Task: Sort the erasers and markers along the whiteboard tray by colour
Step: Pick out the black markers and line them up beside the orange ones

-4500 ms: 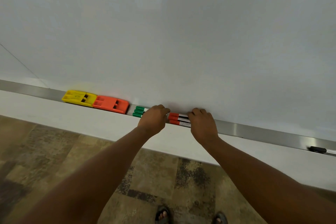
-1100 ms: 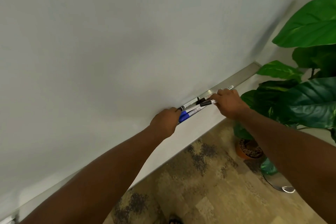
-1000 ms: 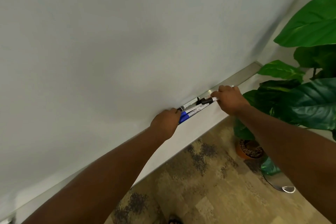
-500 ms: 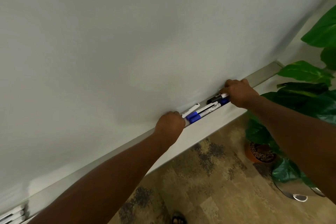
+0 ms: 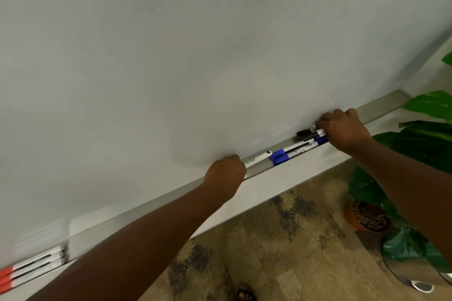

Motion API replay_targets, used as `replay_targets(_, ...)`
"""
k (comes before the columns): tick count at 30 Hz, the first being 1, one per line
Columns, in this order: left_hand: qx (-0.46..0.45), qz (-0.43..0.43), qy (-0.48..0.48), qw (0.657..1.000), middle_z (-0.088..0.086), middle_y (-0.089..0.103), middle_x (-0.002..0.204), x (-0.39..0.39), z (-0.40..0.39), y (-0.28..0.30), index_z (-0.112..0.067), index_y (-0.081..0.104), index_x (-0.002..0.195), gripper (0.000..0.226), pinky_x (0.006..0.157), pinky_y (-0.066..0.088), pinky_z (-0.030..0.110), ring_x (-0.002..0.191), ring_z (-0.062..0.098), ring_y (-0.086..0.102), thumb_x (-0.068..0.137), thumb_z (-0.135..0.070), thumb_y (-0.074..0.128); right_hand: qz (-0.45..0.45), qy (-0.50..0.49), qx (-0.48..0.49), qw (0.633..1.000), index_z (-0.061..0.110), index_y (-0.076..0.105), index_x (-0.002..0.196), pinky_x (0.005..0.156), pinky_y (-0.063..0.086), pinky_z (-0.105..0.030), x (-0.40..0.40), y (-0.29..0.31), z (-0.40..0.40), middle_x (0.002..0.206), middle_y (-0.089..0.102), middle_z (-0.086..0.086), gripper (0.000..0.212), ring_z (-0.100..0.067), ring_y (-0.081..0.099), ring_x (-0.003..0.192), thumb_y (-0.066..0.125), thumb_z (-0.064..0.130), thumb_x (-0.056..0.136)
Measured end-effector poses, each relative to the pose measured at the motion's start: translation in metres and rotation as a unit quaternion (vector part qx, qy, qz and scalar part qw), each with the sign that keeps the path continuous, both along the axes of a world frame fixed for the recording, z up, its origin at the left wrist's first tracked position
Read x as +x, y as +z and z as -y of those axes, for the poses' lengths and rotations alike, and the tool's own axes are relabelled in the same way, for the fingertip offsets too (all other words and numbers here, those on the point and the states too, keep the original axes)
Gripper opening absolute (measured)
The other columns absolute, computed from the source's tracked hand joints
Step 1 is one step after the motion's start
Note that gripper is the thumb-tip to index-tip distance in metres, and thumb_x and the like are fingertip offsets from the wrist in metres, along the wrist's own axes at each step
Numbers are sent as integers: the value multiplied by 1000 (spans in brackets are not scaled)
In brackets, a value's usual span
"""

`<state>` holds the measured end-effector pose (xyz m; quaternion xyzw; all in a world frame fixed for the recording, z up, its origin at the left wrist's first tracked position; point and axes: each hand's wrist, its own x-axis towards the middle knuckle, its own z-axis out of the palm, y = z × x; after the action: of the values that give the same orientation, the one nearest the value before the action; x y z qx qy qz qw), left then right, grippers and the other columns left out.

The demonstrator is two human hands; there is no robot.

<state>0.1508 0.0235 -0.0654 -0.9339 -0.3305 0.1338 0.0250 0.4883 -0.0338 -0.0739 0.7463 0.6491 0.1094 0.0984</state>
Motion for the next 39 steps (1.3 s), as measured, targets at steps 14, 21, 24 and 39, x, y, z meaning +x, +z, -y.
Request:
replay_targets(14, -11, -11, 54, 998, 6, 52, 111, -124, 10, 15, -13, 58, 115, 30, 71, 52, 37, 96, 24, 56, 87, -4, 55, -92, 119, 140, 979, 14, 67, 105, 74, 36, -40, -142, 5, 4, 98, 69, -7, 33, -32, 59, 81, 64, -2, 76)
replay_targets(21, -15, -15, 112, 993, 7, 51, 111, -198, 21, 22, -12, 57, 115, 25, 67, 49, 36, 95, 24, 56, 92, -7, 49, -110, 200, 131, 965, 16, 67, 105, 74, 39, -39, -245, 2, -10, 94, 69, -6, 36, -28, 59, 79, 70, 0, 73)
replay_targets(24, -14, -17, 142, 990, 7, 51, 111, -234, 26, 24, -13, 57, 117, 28, 69, 51, 36, 96, 24, 55, 91, -5, 50, -120, 232, 135, 956, 17, 68, 104, 73, 40, -39, -283, 2, -18, 93, 69, -4, 40, -28, 60, 78, 72, -1, 69)
replay_targets(39, 14, -24, 215, 976, 8, 56, 109, -349, 39, 13, -10, 61, 114, 29, 75, 48, 32, 104, 24, 50, 87, -1, 53, -151, 339, 84, 925, 23, 66, 109, 75, 38, -38, -453, 3, -35, 94, 68, 3, 39, -24, 59, 81, 68, 6, 73)
